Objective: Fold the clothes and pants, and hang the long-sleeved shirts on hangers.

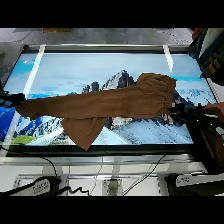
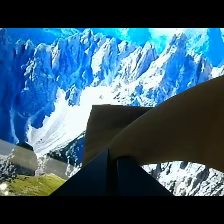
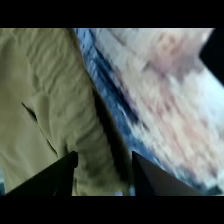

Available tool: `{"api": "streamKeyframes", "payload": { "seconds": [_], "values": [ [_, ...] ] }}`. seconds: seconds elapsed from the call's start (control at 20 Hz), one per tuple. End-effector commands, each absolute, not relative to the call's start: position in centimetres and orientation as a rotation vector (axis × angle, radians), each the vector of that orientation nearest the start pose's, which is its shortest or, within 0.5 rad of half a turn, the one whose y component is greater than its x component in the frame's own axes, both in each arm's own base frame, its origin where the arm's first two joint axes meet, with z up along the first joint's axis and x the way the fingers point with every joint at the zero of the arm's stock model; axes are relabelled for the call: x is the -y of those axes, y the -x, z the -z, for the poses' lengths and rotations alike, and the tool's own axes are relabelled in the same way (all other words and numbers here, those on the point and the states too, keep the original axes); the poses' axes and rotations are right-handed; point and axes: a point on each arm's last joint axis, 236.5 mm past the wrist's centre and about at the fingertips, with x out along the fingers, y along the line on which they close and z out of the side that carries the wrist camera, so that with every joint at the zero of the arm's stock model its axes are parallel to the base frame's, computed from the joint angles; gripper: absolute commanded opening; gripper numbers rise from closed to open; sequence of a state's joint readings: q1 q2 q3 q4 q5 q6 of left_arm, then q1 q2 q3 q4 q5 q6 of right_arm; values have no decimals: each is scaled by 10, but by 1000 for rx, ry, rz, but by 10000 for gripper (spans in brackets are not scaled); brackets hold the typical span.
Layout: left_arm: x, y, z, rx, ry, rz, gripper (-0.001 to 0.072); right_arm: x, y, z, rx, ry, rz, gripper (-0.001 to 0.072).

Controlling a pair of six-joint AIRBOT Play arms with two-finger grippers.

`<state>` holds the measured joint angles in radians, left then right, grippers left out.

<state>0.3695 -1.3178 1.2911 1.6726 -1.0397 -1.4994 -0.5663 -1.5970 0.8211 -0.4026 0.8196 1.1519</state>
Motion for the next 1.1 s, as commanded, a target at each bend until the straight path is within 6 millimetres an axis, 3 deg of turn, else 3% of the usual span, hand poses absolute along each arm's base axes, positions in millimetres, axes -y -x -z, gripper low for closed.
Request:
{"api": "streamKeyframes", "payload": {
  "seconds": [0.0, 0.05, 0.1, 0.25, 0.4, 0.6, 0.7, 0.75, 0.85, 1.05],
  "values": [
    [-180, -410, -57, -1054, 40, -349, 21, 75, -417, 116, -941, -1273, 134, 252],
    [-180, -410, -57, -1053, 39, -349, 21, 76, -418, 115, -938, -1265, 128, 117],
    [-180, -410, -57, -1052, 39, -349, 21, 76, -421, 111, -931, -1247, 108, 26],
    [-181, -412, -59, -1040, 35, -350, 21, 73, -436, 76, -887, -1154, -17, 25],
    [-185, -425, -82, -949, 19, -358, 20, 80, -460, 7, -768, -1059, -102, 24],
    [-196, -455, -157, -721, 62, -410, 19, 94, -478, -111, -560, -895, -144, 23],
    [-197, -458, -187, -670, 54, -416, 18, 101, -471, -153, -528, -792, -114, 23],
    [-198, -455, -192, -681, 54, -421, 17, 106, -463, -164, -540, -740, -75, 23],
    [-202, -436, -179, -788, 10, -427, 18, 115, -442, -173, -604, -630, 5, 24],
    [-211, -376, -143, -1123, -158, -421, 18, 123, -382, -155, -825, -417, 98, 24]
  ]
}}
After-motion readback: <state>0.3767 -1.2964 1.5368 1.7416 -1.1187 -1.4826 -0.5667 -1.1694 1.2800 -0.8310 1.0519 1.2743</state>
